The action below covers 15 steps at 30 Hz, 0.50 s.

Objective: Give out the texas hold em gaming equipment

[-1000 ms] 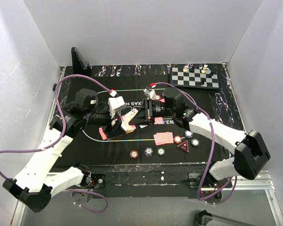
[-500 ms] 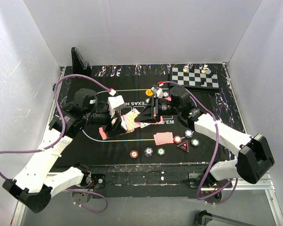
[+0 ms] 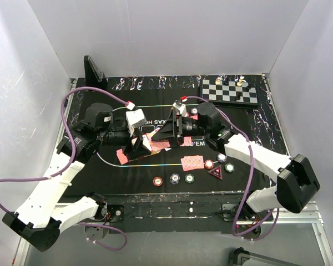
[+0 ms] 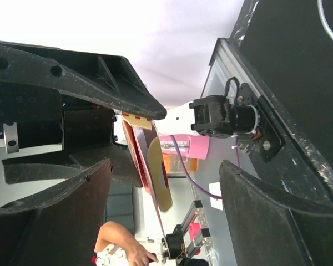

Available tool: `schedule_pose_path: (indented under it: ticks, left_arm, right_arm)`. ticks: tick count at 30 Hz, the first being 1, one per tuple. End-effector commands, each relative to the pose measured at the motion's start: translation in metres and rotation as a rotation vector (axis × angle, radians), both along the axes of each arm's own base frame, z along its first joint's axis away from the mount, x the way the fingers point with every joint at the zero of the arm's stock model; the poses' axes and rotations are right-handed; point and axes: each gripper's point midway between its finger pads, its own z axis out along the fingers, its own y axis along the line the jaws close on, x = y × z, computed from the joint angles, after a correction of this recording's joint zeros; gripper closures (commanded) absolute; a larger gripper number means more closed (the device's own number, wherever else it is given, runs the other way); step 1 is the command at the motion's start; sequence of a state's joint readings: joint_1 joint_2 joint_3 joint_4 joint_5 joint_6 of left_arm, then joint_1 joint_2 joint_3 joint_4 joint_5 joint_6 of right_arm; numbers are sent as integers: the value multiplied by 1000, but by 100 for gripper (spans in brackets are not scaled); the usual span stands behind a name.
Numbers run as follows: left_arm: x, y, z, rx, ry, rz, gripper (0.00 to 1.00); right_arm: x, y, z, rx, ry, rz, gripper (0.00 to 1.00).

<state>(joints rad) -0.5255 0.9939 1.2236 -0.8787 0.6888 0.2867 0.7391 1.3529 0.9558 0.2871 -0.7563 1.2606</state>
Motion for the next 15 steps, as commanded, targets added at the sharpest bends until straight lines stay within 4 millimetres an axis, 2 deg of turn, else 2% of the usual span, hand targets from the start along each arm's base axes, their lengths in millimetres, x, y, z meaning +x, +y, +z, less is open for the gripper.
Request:
schedule_pose_path:
  ticks: [1,4,10,12,15]
  left_arm:
    - [2,-6,19,-57,-37,-11,83]
    - [5,-7,20,-61,-42,-3,83]
    - [6,-6,12,-44,-34,0,82]
    - [5,-6,4,-23,-21,-9,76]
    - [7,-3,-8,16,-14,-19,60]
  right_arm:
    - [-10,22,34,113,-32,70,15]
    - [-14,29,37,146,-4,96,28]
    - [-15,27,38,160,17,83,68]
    - [-15,26,39,158,18,80,75]
    - [-15,27,36,142,21,76,81]
